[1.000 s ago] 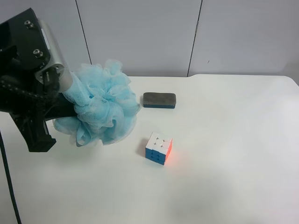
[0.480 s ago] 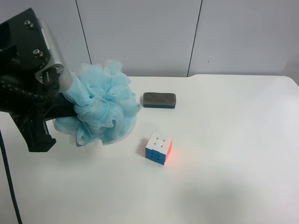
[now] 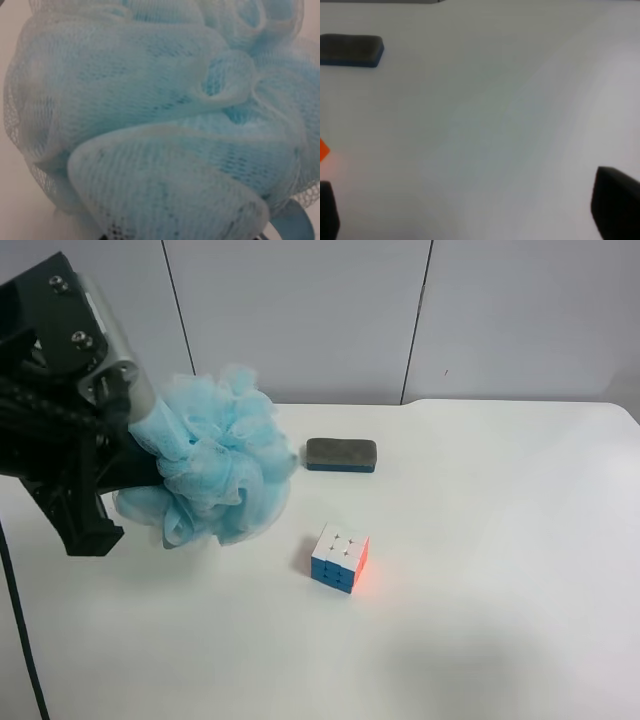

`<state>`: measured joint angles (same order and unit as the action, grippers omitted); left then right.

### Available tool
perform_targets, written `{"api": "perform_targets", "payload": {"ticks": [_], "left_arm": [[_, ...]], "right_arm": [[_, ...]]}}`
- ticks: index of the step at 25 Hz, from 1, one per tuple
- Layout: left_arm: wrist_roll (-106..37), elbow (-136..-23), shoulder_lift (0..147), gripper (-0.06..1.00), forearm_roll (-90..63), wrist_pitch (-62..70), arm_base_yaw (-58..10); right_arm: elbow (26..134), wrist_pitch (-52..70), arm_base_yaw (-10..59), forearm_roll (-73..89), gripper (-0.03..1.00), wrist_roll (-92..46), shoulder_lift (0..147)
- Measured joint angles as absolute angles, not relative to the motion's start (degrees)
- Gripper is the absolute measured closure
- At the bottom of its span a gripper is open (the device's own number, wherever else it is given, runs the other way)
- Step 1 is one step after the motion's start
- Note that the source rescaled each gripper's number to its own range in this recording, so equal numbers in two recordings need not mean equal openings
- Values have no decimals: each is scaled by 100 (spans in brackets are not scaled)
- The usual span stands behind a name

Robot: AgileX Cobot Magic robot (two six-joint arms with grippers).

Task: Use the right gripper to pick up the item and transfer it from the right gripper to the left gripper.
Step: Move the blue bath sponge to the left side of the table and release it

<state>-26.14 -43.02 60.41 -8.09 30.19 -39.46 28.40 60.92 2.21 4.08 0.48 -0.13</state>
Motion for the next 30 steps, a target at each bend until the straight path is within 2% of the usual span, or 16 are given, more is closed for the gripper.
{"api": "perform_targets", "payload": {"ticks": [8, 18, 30], "left_arm": [[-2175, -4803, 6978, 94, -803, 3598, -2777], [-2299, -5709, 8859, 94, -779, 3828, -2645], [-2299, -5902, 10161, 94, -500, 2993, -2287]], "right_arm": [[2840, 6092, 221, 408, -3, 48, -13], [2840, 6092, 221, 408, -3, 48, -13], [2840, 6092, 221, 408, -3, 48, -13]]}}
